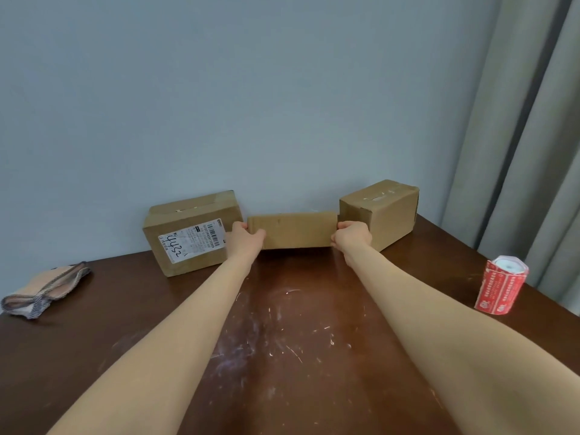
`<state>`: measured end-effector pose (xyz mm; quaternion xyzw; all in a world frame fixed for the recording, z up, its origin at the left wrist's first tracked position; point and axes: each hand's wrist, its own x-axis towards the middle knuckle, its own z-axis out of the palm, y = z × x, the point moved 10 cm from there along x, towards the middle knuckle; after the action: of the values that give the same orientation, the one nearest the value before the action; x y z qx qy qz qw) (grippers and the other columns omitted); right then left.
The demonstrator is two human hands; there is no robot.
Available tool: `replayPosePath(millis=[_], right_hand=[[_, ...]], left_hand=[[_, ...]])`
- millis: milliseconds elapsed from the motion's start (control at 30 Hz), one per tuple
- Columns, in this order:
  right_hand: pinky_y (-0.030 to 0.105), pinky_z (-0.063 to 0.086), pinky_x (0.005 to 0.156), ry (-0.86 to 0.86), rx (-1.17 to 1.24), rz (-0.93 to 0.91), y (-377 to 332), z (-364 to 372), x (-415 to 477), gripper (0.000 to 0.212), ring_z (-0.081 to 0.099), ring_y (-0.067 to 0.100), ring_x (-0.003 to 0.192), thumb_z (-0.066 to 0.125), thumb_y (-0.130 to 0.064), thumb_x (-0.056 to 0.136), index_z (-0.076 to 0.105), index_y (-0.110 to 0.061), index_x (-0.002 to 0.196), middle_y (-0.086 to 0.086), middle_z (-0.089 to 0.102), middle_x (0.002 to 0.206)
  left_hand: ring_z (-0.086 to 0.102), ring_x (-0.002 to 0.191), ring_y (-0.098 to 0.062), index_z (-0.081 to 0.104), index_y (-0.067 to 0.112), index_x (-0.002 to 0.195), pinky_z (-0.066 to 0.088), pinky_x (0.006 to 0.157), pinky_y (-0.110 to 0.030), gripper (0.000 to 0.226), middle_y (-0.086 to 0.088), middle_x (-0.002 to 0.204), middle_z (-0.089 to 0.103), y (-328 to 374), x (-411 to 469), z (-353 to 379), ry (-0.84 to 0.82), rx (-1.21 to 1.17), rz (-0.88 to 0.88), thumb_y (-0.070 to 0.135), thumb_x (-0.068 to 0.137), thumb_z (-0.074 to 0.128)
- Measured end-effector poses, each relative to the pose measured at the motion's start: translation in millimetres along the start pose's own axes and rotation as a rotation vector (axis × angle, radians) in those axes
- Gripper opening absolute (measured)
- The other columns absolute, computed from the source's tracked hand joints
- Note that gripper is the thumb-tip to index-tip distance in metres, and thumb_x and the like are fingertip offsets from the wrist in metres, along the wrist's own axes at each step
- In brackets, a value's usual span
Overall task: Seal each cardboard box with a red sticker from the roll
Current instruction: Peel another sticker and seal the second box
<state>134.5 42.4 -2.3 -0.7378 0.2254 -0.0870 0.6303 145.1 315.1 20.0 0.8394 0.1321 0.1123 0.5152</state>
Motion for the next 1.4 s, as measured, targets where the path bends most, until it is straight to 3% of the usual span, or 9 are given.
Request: replayPosePath(millis=[133,300,367,533,633,833,1000,1133,1400], right_hand=[[0.040,0.056,0.088,-0.082,-0.022,0.036,7,21,4,0.055,0.064,0.030,0.101,0.055,0.002,0.086,0.049,-0.011,0.139,0.015,0.060,0.122],[0.036,0.053,0.091,-0.167,-0.074,0.038,11,37,10,0.059,0.055,0.025,0.101,0.054,-0.003,0.090,0.036,-0.008,0.145,0.012,0.046,0.140],[0.035,0.050,0.089,-0.197,-0.083,0.043,13,44,14,0.068,0.052,0.026,0.113,0.055,-0.006,0.089,0.027,-0.013,0.151,0.008,0.038,0.149],[0.040,0.040,0.107,-0.233,-0.077,0.041,13,51,13,0.074,0.037,0.029,0.136,0.059,-0.009,0.089,0.021,-0.013,0.152,0.007,0.032,0.154],[0.039,0.044,0.101,-0.212,-0.142,0.014,10,44,9,0.067,0.045,0.030,0.127,0.061,-0.011,0.088,0.031,-0.009,0.148,0.010,0.042,0.146],[0.037,0.053,0.086,-0.127,-0.173,-0.065,2,11,2,0.027,0.057,0.024,0.097,0.062,-0.016,0.086,0.067,-0.011,0.112,0.006,0.064,0.114],[0.035,0.055,0.082,-0.060,-0.150,-0.103,-9,-27,-9,0.020,0.066,0.022,0.093,0.066,-0.025,0.085,0.071,-0.016,0.101,0.006,0.071,0.102],[0.032,0.052,0.080,-0.003,-0.222,-0.209,-27,-64,-23,0.016,0.061,0.020,0.091,0.059,-0.022,0.089,0.071,-0.017,0.099,0.002,0.068,0.099],[0.029,0.047,0.078,0.189,-0.397,-0.340,-48,-155,-53,0.030,0.058,0.020,0.104,0.047,-0.016,0.085,0.070,-0.025,0.103,-0.002,0.067,0.107]], left_hand=[[0.051,0.114,-0.029,0.038,0.009,0.140,0.041,0.079,-0.031,0.059,-0.012,0.139,0.043,-11,10,16,-0.038,0.098,-0.037,0.028,0.089,0.058],[0.049,0.088,-0.027,0.045,0.001,0.131,0.041,0.072,-0.031,0.050,-0.017,0.133,0.041,-14,12,32,-0.054,0.159,-0.081,0.029,0.090,0.054],[0.046,0.087,-0.026,0.043,0.000,0.132,0.041,0.072,-0.032,0.051,-0.018,0.135,0.039,-17,16,35,-0.049,0.169,-0.101,0.029,0.092,0.053],[0.045,0.088,-0.024,0.039,-0.002,0.135,0.041,0.074,-0.033,0.054,-0.019,0.137,0.040,-16,19,40,-0.056,0.165,-0.111,0.028,0.092,0.053],[0.050,0.095,-0.028,0.032,-0.001,0.140,0.040,0.076,-0.033,0.058,-0.018,0.142,0.032,-10,10,41,-0.046,0.154,-0.123,0.027,0.094,0.053],[0.041,0.123,-0.034,0.033,0.004,0.139,0.041,0.083,-0.035,0.056,-0.017,0.141,0.029,22,-8,38,0.034,0.220,-0.034,0.024,0.091,0.054],[0.042,0.125,-0.031,0.037,0.008,0.141,0.045,0.093,-0.037,0.056,-0.016,0.145,0.028,50,-30,58,-0.050,0.238,0.041,0.026,0.091,0.055],[0.042,0.128,-0.030,0.045,0.013,0.137,0.042,0.102,-0.039,0.048,-0.013,0.144,0.034,77,-57,85,-0.138,0.179,0.114,0.025,0.091,0.055],[0.054,0.115,-0.024,0.050,0.015,0.133,0.047,0.088,-0.029,0.044,-0.008,0.137,0.046,133,-141,158,-0.384,0.194,0.333,0.020,0.090,0.059]])
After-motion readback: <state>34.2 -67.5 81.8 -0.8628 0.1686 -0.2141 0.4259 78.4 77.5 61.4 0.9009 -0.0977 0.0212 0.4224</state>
